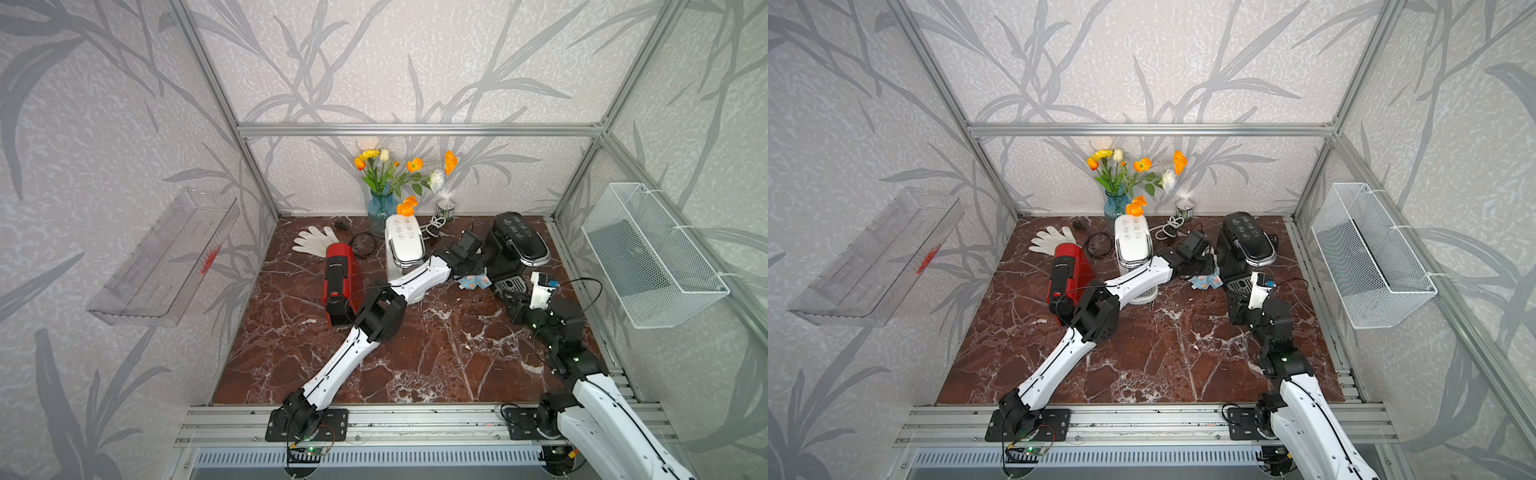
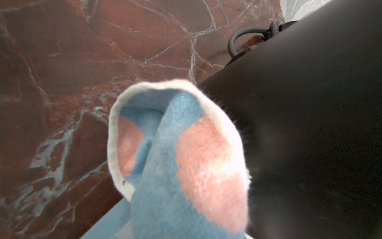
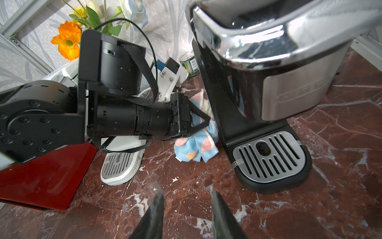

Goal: Wipe the surface of a coffee machine
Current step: Wipe the dirt from the surface of the coffee machine.

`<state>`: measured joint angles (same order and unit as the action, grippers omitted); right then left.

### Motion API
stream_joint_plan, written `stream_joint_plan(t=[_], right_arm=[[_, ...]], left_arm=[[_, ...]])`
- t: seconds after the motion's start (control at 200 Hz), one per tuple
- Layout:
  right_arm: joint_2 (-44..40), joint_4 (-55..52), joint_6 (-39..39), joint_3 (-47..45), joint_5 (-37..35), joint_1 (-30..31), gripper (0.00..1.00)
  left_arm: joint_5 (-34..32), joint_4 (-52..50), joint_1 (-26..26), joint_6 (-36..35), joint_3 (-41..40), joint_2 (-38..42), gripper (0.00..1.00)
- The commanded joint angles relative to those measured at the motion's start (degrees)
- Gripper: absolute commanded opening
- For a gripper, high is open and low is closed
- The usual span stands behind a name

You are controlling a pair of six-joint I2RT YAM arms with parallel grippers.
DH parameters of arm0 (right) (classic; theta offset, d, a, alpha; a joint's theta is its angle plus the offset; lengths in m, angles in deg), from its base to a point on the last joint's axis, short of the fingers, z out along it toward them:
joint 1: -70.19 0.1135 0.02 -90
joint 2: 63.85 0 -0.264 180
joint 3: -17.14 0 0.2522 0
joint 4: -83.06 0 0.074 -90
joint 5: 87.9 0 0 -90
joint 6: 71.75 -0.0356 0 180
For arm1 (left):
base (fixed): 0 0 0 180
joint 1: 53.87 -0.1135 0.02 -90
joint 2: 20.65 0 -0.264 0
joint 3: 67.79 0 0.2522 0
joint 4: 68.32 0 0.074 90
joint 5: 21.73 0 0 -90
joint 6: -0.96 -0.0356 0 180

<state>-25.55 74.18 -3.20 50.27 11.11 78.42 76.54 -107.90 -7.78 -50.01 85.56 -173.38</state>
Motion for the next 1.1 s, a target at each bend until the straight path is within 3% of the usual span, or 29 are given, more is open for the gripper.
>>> stream_joint_plan(t=[0.0,0.525,1.095], right_arm=[[0.1,1.41,-0.08,-0.79,-0.23,-0.03,0.39],[0.1,1.36,0.0,-0.77,-0.39,-0.04,0.39],[-0.24,1.09,0.0,-0.79,-0.23,-0.04,0.39]], left_arm=[[0.33,0.46,0.59,-1.52,1.39,6.63,0.0],[-1.33,0.43,0.96,-4.92,-0.51,15.88,0.0],[-1.86,3.17,0.68,-2.78,-4.84,5.98,0.0]])
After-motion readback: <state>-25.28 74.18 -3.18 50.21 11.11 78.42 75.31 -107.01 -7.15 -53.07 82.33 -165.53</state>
